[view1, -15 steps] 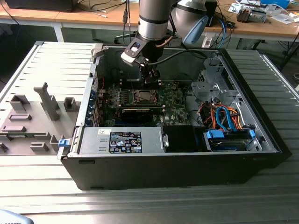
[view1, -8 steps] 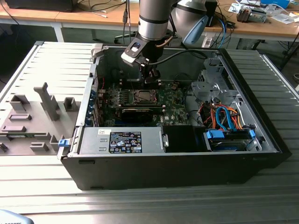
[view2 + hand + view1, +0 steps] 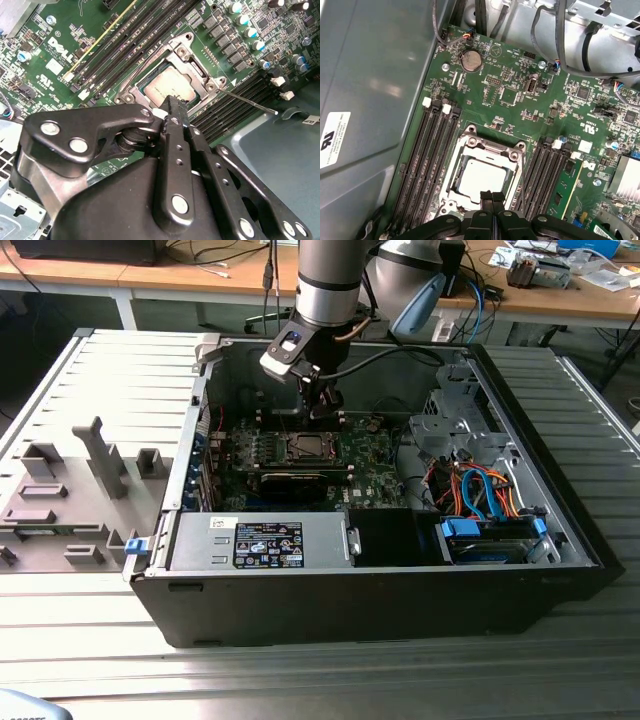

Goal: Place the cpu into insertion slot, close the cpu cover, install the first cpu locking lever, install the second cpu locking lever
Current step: 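Install the first cpu locking lever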

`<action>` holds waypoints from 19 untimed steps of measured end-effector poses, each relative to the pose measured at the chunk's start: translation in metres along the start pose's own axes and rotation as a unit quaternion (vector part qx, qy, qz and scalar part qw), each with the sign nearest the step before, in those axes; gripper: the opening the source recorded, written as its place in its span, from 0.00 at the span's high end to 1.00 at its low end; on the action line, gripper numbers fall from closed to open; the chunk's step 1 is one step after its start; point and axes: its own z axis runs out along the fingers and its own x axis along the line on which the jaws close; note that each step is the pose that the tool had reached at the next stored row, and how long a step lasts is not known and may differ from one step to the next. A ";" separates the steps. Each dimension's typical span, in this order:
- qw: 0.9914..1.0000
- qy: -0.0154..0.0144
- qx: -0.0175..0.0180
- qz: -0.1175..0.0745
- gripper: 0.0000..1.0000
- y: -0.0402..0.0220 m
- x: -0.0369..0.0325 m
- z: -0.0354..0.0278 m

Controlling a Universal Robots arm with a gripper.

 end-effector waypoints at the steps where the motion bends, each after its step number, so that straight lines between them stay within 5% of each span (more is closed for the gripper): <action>1: 1.000 0.000 0.000 -0.001 0.89 0.0000 0.0000 0.0000; 19: 1.000 0.000 0.000 -0.008 0.89 0.0000 0.0000 0.0000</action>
